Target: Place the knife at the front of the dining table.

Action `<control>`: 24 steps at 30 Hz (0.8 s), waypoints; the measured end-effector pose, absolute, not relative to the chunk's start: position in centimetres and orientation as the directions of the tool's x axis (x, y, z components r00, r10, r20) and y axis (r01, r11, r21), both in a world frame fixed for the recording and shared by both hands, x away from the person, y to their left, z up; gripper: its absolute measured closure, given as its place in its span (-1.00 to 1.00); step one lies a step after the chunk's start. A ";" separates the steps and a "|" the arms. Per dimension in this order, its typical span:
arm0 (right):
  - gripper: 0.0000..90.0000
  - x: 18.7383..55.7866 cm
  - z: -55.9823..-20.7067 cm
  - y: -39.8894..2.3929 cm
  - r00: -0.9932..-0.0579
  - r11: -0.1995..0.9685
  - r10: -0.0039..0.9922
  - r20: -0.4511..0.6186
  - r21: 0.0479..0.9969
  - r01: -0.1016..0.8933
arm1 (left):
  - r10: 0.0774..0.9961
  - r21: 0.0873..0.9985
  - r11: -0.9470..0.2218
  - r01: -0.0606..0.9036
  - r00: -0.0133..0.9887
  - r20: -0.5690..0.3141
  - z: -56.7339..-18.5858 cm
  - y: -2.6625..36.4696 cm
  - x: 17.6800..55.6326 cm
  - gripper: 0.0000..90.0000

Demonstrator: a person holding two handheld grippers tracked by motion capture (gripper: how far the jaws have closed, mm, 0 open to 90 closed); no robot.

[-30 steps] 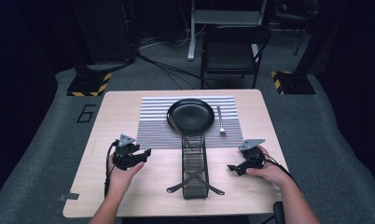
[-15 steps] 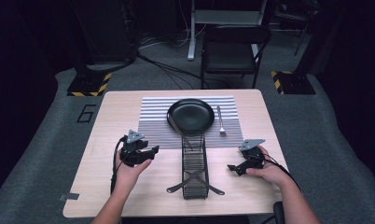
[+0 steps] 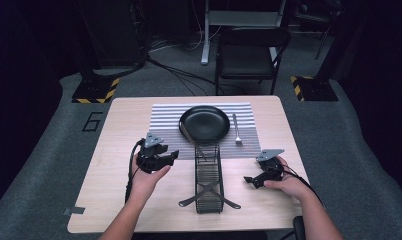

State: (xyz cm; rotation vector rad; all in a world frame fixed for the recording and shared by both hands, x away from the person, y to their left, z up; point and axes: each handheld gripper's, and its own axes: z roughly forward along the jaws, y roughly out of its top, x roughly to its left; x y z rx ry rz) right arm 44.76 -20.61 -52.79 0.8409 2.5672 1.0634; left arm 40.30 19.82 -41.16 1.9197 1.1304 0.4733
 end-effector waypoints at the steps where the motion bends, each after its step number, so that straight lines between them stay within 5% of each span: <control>1: -1.00 44.8 -52.8 -20.6 -0.806 0.570 0.591 0.000 0.707 0.418 | 0.846 0.813 -0.245 0.527 0.527 -0.087 -41.1 19.7 40.3 0.17; 24: -1.00 44.8 -52.8 -20.6 -0.806 0.570 0.592 0.001 0.707 0.419 | 0.815 0.835 -0.264 0.483 0.575 -0.075 -39.7 16.4 41.0 0.30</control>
